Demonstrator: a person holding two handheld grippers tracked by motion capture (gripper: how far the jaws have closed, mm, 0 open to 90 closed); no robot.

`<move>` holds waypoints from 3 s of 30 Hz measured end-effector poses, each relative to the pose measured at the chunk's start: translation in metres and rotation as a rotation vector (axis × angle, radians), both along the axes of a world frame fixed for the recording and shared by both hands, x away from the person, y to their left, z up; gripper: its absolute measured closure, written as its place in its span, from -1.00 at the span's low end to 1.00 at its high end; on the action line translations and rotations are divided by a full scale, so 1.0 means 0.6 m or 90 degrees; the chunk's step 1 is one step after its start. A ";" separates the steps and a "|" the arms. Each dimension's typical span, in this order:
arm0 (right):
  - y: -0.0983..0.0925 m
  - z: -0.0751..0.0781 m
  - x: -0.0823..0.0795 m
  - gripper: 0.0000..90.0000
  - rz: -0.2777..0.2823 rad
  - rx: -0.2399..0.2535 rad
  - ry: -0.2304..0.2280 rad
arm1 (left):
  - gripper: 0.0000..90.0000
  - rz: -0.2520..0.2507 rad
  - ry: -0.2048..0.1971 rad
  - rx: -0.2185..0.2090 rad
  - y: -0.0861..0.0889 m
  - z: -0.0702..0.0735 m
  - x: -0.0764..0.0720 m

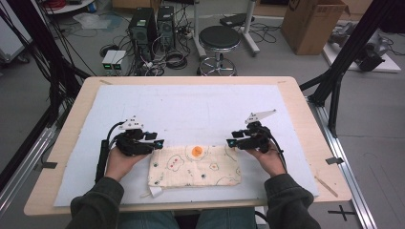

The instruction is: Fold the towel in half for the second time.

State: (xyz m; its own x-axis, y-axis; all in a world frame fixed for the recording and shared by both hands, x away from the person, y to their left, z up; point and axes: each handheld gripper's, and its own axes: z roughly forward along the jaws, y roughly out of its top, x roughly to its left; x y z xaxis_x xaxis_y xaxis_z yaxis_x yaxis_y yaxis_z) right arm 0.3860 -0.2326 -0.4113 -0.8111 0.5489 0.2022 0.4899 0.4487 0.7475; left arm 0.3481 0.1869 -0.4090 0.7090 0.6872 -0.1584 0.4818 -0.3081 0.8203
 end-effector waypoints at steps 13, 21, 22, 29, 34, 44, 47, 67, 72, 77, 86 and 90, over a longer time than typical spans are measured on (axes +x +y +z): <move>-0.007 -0.033 0.007 0.28 -0.002 -0.009 0.058 | 0.18 -0.012 0.080 0.063 -0.015 -0.035 0.020; -0.004 -0.045 0.007 0.38 0.006 -0.036 0.062 | 0.35 -0.014 0.097 0.095 -0.010 -0.041 0.024; -0.004 -0.045 0.006 0.42 0.006 -0.039 0.063 | 0.40 -0.014 0.096 0.093 -0.011 -0.041 0.022; -0.006 -0.045 0.001 0.76 0.025 -0.051 0.052 | 0.84 -0.043 0.098 0.093 -0.009 -0.042 0.018; -0.002 -0.043 -0.002 0.82 0.035 -0.054 0.053 | 0.88 -0.041 0.085 0.091 -0.008 -0.039 0.017; 0.003 -0.021 -0.003 0.84 0.035 -0.053 0.020 | 0.89 -0.010 0.056 0.039 0.015 -0.023 0.022; 0.004 -0.015 0.002 0.85 0.035 -0.049 0.017 | 0.89 -0.003 0.050 0.033 0.019 -0.019 0.025; 0.032 0.053 0.078 0.86 -0.011 -0.014 -0.004 | 0.88 0.084 0.006 -0.021 0.053 0.024 0.079; 0.033 0.028 0.108 0.85 -0.037 -0.018 0.029 | 0.88 0.094 0.018 -0.007 0.048 0.005 0.091; 0.037 0.000 0.126 0.86 -0.062 -0.024 0.055 | 0.88 0.107 0.026 0.008 0.040 -0.011 0.102; 0.029 -0.003 0.125 0.86 -0.064 0.003 0.060 | 0.88 0.097 0.016 -0.013 0.046 -0.013 0.093; 0.027 -0.001 0.117 0.86 -0.060 0.020 0.057 | 0.89 0.094 0.010 -0.016 0.047 -0.010 0.085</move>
State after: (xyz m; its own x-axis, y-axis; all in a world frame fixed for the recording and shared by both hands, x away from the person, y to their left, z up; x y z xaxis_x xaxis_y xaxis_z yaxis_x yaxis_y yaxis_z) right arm 0.4563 -0.2166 -0.4120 -0.7343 0.6143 0.2890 0.5939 0.3750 0.7119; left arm 0.3992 0.2152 -0.4147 0.5976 0.7796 -0.1872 0.5333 -0.2122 0.8189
